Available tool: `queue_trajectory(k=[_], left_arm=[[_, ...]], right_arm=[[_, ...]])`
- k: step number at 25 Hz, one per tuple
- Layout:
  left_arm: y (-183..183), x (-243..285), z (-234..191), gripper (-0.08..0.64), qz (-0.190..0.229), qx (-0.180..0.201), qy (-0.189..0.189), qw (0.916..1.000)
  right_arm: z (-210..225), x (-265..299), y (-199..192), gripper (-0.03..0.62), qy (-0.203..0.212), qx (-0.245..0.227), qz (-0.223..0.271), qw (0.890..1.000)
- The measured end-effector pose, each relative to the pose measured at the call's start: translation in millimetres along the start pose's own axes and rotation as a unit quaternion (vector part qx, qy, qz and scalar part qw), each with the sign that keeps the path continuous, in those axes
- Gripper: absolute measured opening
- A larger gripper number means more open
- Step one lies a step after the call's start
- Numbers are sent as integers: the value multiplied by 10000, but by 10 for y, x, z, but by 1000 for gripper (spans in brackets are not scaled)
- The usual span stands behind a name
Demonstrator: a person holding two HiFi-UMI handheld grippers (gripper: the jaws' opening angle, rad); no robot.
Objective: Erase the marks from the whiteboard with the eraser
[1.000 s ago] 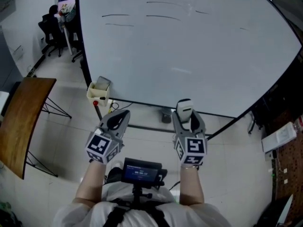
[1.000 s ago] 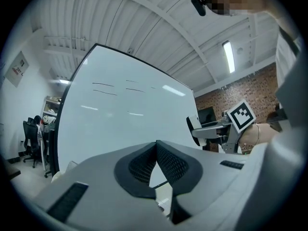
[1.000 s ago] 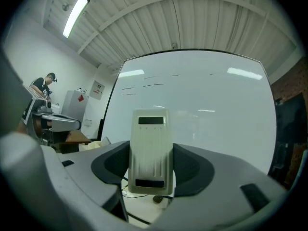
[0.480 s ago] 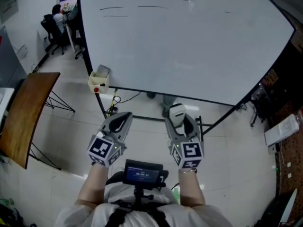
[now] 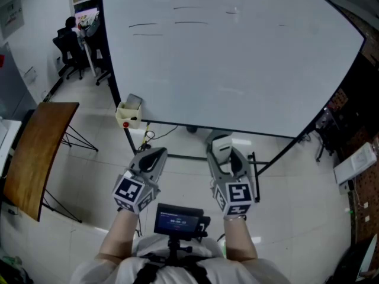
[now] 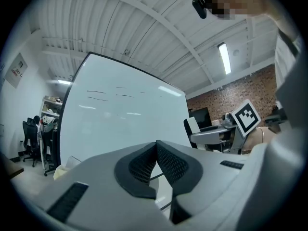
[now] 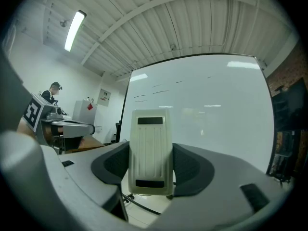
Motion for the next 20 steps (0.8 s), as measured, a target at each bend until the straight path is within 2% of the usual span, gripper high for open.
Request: queue_trajectory(k=[6, 20], left_arm=[[43, 44, -173, 9, 69, -133, 76, 9999], [4, 103, -374, 9, 67, -203, -46, 9998]], right_arm=[[-27, 138, 58, 265, -13, -54, 9, 10000], [-80, 273, 105, 265, -126, -101, -84, 9998]])
Point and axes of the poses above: the fingertips, and each gripper's own axes: x forward along the fingers, z to its right, y out of its top, the point moved 7 cm from there along -x, backward along the fingers, and after that the axes turned 13 degrees about y, right-handed, at the moved point
